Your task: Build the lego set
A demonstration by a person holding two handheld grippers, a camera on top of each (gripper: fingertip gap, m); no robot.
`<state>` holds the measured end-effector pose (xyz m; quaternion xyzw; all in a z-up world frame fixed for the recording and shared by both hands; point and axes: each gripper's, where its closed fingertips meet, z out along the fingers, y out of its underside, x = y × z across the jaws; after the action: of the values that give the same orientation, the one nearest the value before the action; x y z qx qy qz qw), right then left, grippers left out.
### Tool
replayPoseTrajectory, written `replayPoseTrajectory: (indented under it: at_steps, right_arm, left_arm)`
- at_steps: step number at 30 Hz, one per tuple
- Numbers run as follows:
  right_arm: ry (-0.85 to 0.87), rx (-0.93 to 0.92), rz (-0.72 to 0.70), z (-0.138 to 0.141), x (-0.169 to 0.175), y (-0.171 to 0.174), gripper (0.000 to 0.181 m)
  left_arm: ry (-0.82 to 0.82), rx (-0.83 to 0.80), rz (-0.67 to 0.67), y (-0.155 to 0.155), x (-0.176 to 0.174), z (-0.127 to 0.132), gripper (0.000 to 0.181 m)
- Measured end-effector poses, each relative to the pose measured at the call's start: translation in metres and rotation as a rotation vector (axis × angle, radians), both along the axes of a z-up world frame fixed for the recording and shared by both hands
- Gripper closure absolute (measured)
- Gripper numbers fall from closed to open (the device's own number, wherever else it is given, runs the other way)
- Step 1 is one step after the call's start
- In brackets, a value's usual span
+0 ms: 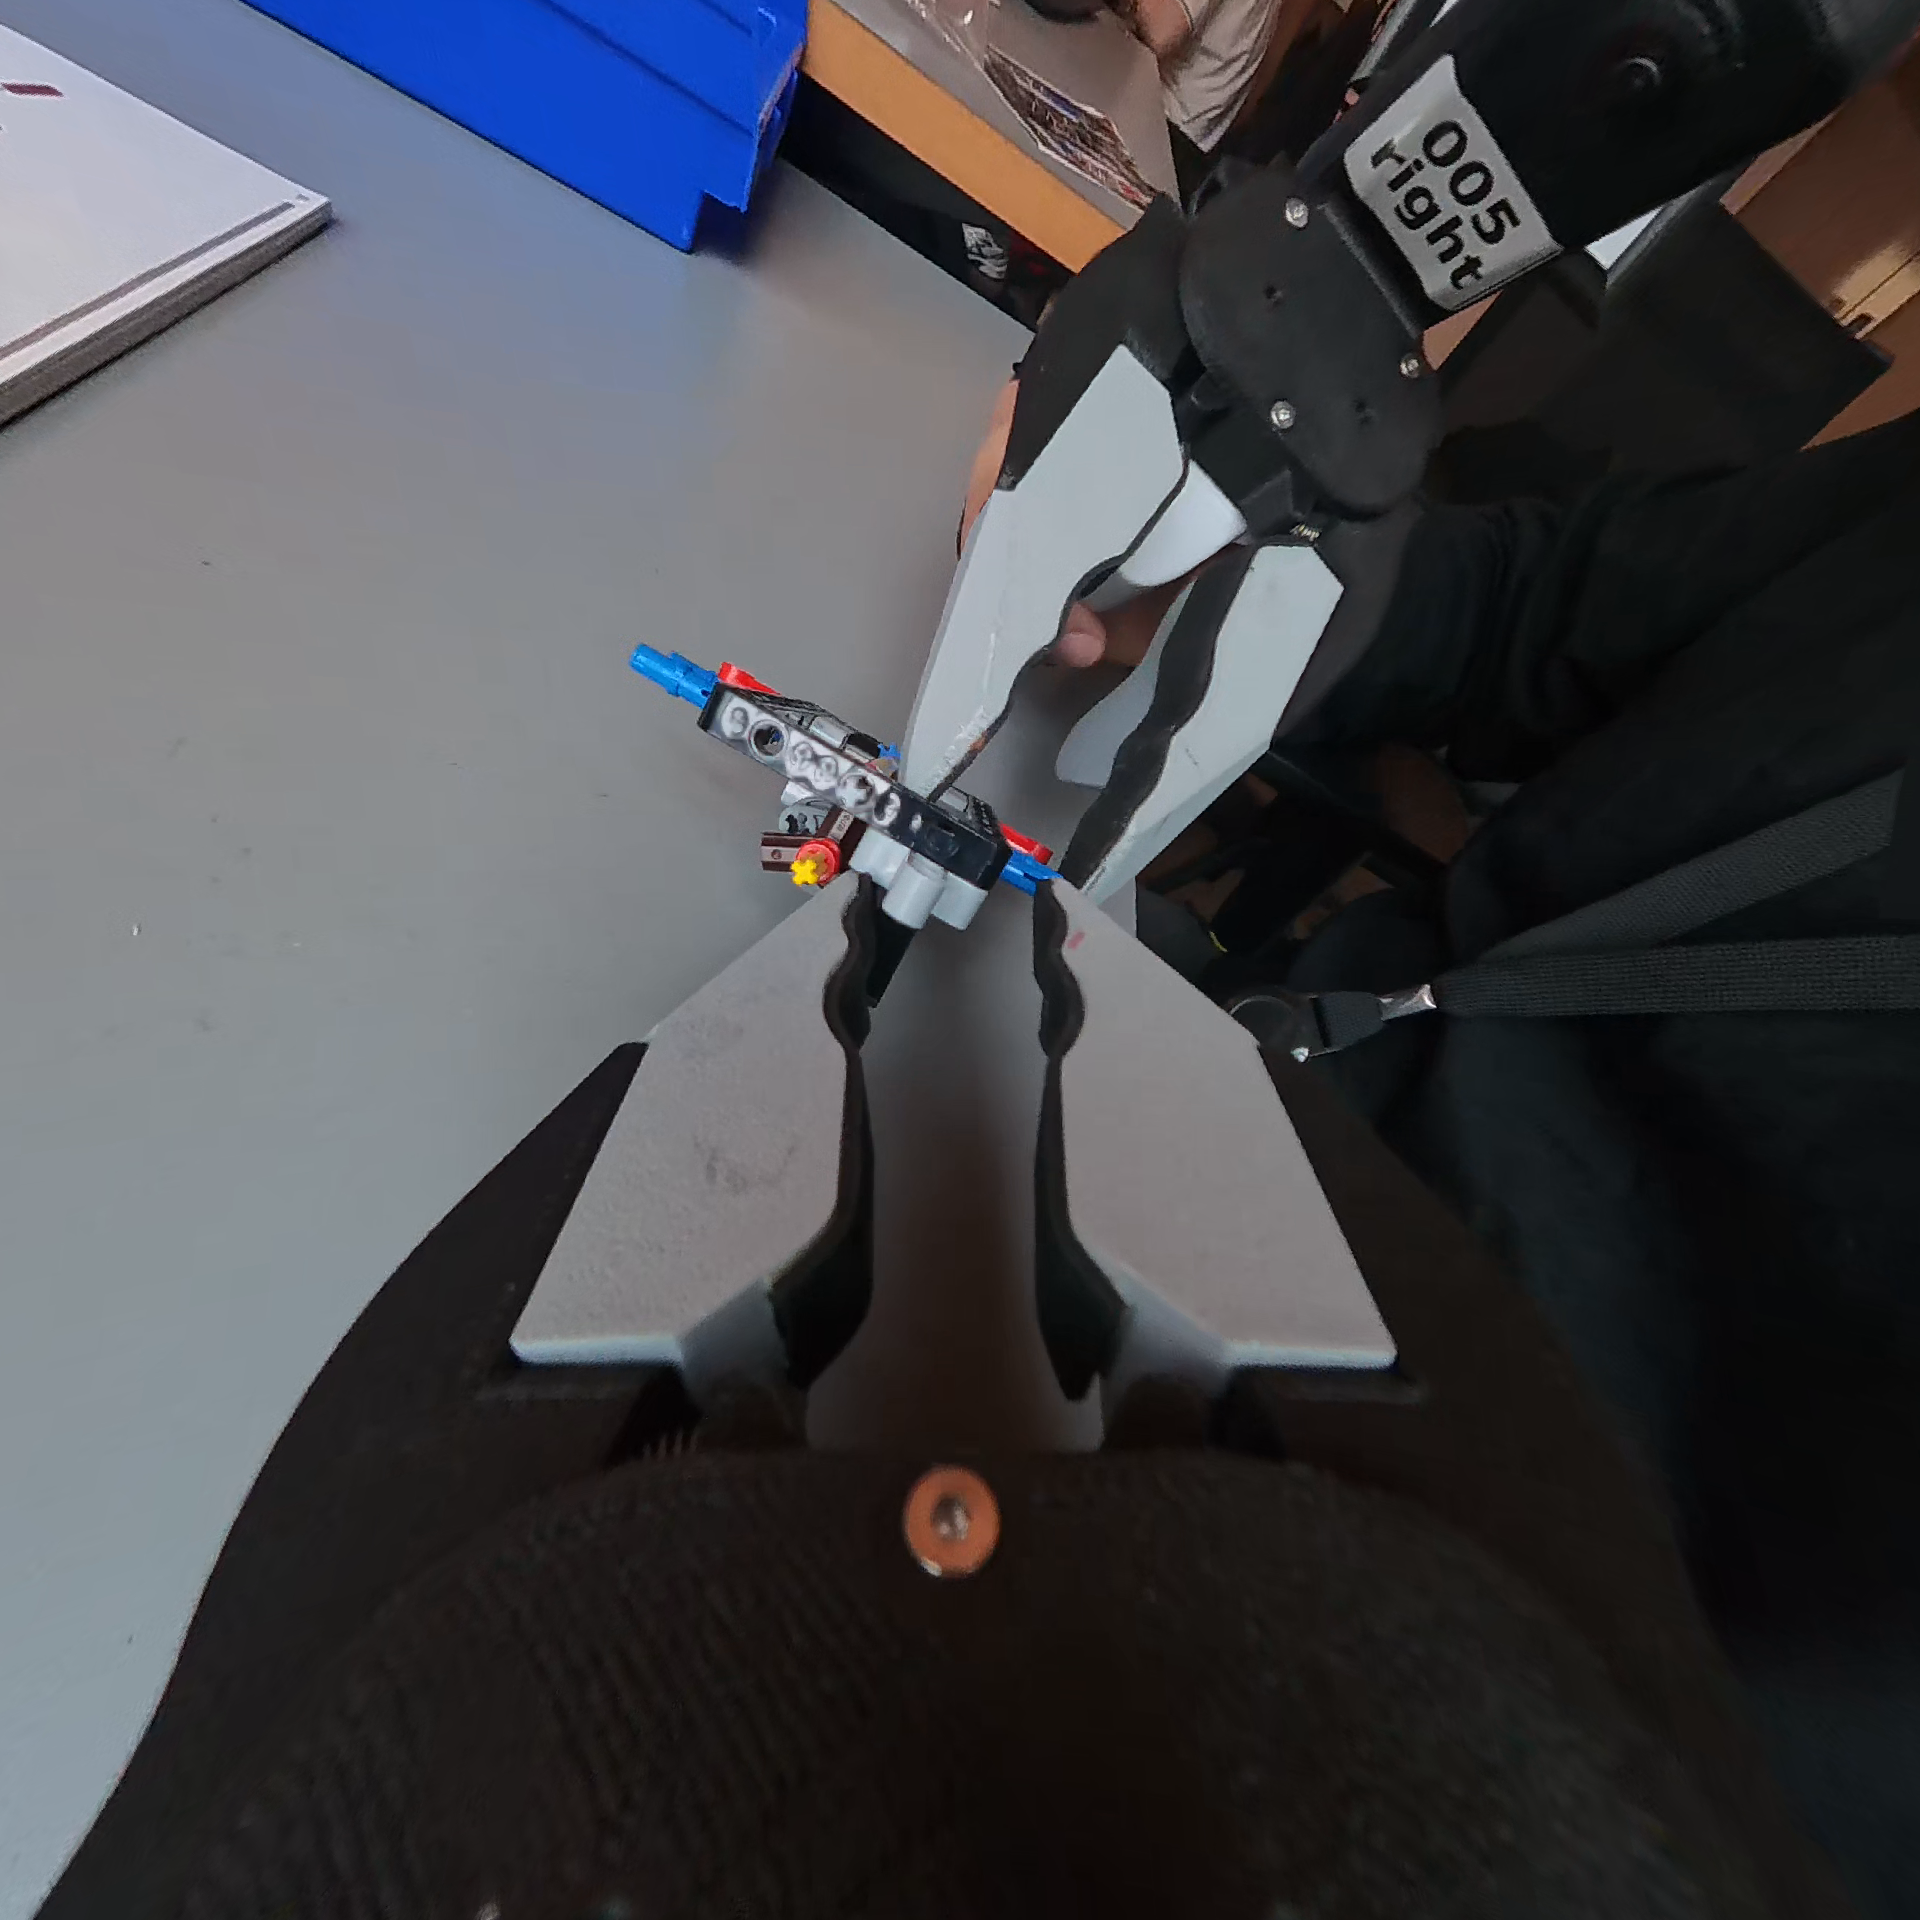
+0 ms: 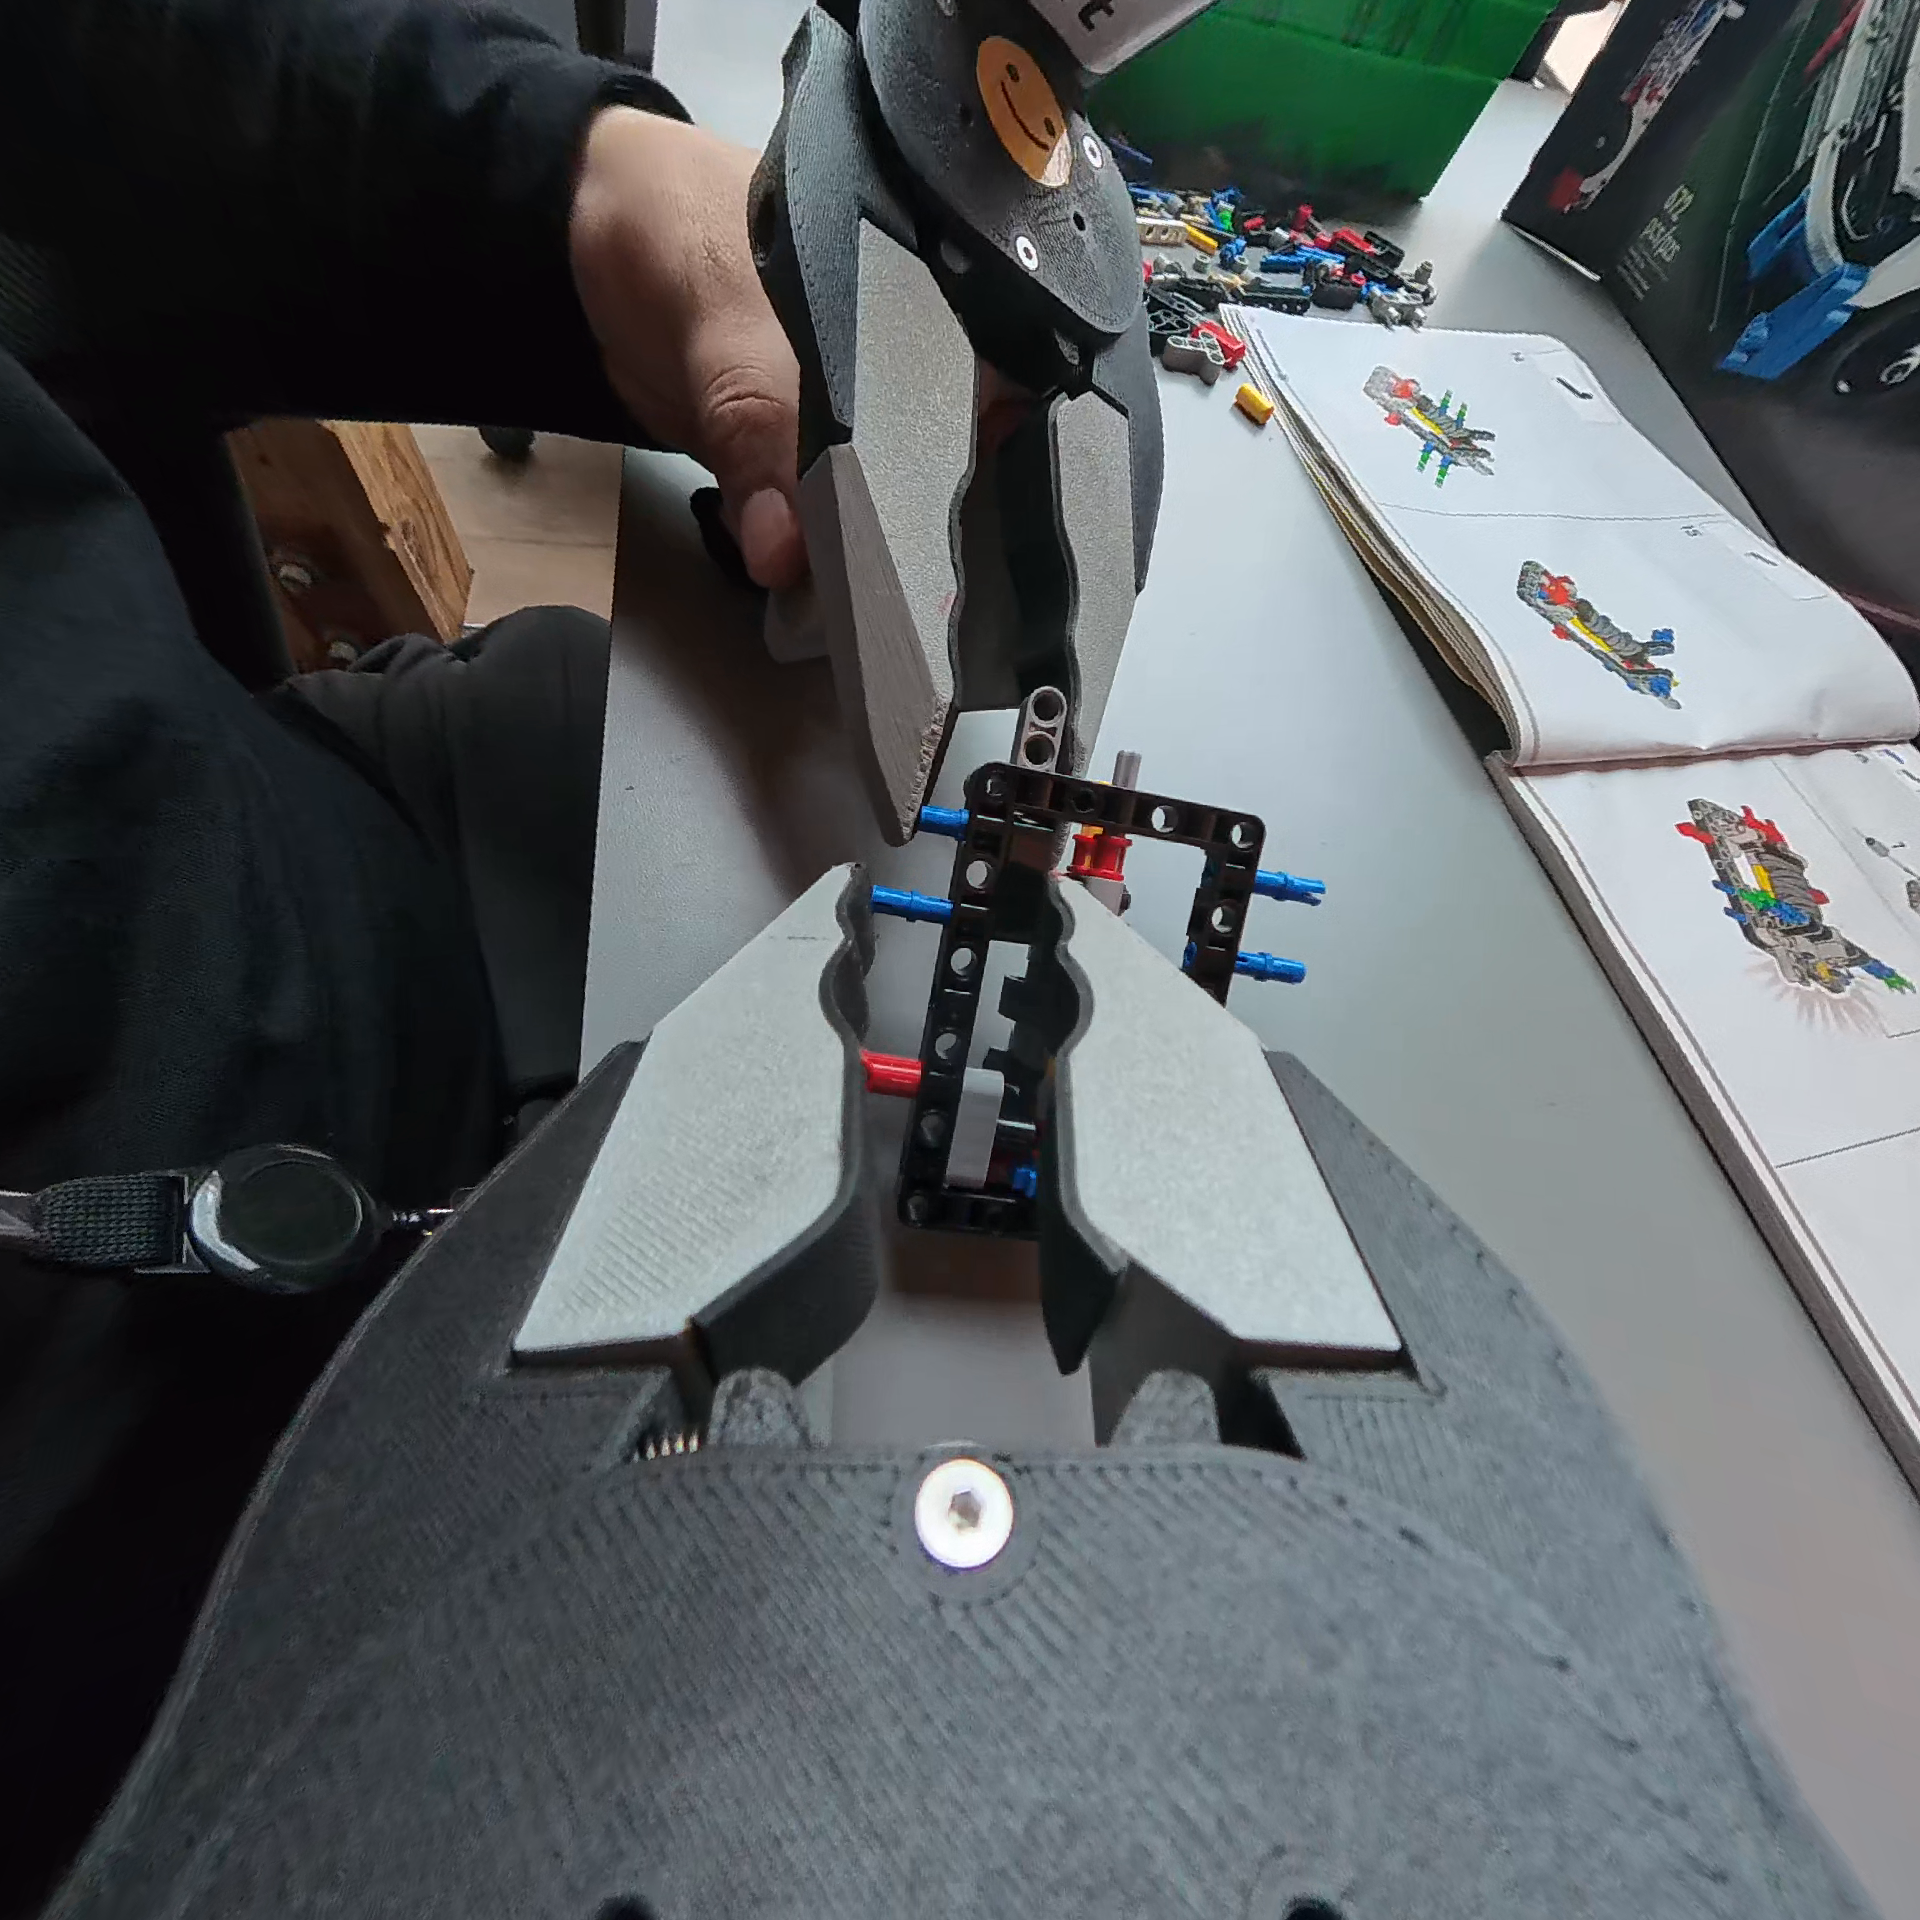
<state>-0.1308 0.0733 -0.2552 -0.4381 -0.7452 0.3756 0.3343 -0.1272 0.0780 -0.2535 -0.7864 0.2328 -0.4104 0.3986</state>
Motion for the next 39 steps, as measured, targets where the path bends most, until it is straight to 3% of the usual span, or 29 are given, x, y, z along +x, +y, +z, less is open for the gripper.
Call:
replayPoseTrajectory:
  at_steps: [2,10,23,31,36,39]
  right_arm:
    - [-0.001,-0.004,-0.007,0.000,0.000,0.002,0.160]
    - [-0.005,-0.007,0.023,-0.003,0.003,0.002,0.160]
    - [0.069,-0.186,0.033,0.007,0.002,-0.007,0.157]
    - [0.113,-0.083,0.007,0.007,0.003,-0.002,0.169]
    - [0.115,-0.052,0.012,0.009,0.005,-0.006,0.168]
    - [0.143,-0.095,0.001,0.017,0.007,-0.001,0.168]
  left_arm:
    - [0.001,-0.005,-0.017,-0.002,0.002,-0.001,0.153]
    - [0.037,0.009,-0.022,-0.002,0.004,-0.003,0.154]
    - [0.087,0.099,-0.029,-0.005,0.006,0.001,0.153]
    - [0.173,0.129,-0.069,-0.015,0.002,-0.003,0.153]
    - [0.243,0.194,-0.051,-0.010,0.007,-0.001,0.164]
    - [0.180,0.185,-0.036,-0.011,0.006,0.010,0.156]
